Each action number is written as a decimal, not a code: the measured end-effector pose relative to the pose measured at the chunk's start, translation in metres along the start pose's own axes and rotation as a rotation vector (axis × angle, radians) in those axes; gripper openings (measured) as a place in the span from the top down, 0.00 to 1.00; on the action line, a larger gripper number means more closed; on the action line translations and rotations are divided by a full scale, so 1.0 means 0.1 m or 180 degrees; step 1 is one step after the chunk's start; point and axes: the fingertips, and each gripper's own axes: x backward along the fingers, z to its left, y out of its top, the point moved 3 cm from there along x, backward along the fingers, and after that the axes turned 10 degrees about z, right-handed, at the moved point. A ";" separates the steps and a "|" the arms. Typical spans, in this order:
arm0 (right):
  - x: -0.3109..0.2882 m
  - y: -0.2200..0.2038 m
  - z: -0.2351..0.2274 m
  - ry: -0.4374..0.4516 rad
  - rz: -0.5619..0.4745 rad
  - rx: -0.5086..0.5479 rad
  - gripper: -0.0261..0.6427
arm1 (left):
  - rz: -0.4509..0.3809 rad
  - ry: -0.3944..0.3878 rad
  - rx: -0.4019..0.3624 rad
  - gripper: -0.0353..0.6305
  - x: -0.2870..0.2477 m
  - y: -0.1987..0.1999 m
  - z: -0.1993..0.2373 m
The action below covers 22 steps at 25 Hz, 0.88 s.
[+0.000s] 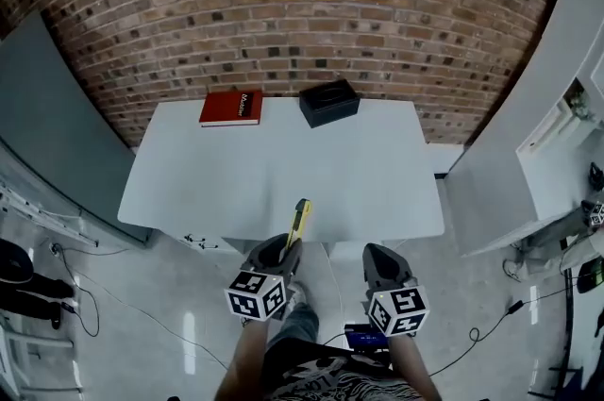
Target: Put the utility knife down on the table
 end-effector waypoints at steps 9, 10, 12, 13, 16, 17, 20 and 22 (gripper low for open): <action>-1.24 0.69 -0.06 -0.0142 0.0109 -0.0098 0.96 | 0.0190 -0.0185 -0.0001 0.77 -0.72 0.74 1.05; -1.31 0.74 -0.07 -0.0161 0.0111 -0.0104 0.96 | 0.0195 -0.0196 0.0001 0.77 -0.75 0.78 1.11; -1.41 0.82 -0.07 -0.0186 0.0098 -0.0111 0.96 | 0.0202 -0.0215 -0.0001 0.77 -0.79 0.84 1.22; -1.45 0.86 -0.06 -0.0193 0.0082 -0.0112 0.96 | 0.0202 -0.0221 -0.0003 0.77 -0.81 0.87 1.27; -1.55 0.98 -0.06 -0.0219 0.0050 -0.0082 0.96 | 0.0178 -0.0231 -0.0008 0.77 -0.86 0.98 1.38; -1.58 1.00 -0.06 -0.0227 0.0047 -0.0075 0.96 | 0.0165 -0.0238 -0.0009 0.77 -0.87 1.01 1.40; -1.64 1.04 -0.03 -0.0169 0.0006 -0.0080 0.96 | 0.0129 -0.0262 -0.0006 0.77 -0.90 1.08 1.45; -1.68 1.07 0.01 -0.0085 -0.0042 -0.0079 0.96 | 0.0117 -0.0255 0.0015 0.77 -0.91 1.10 1.50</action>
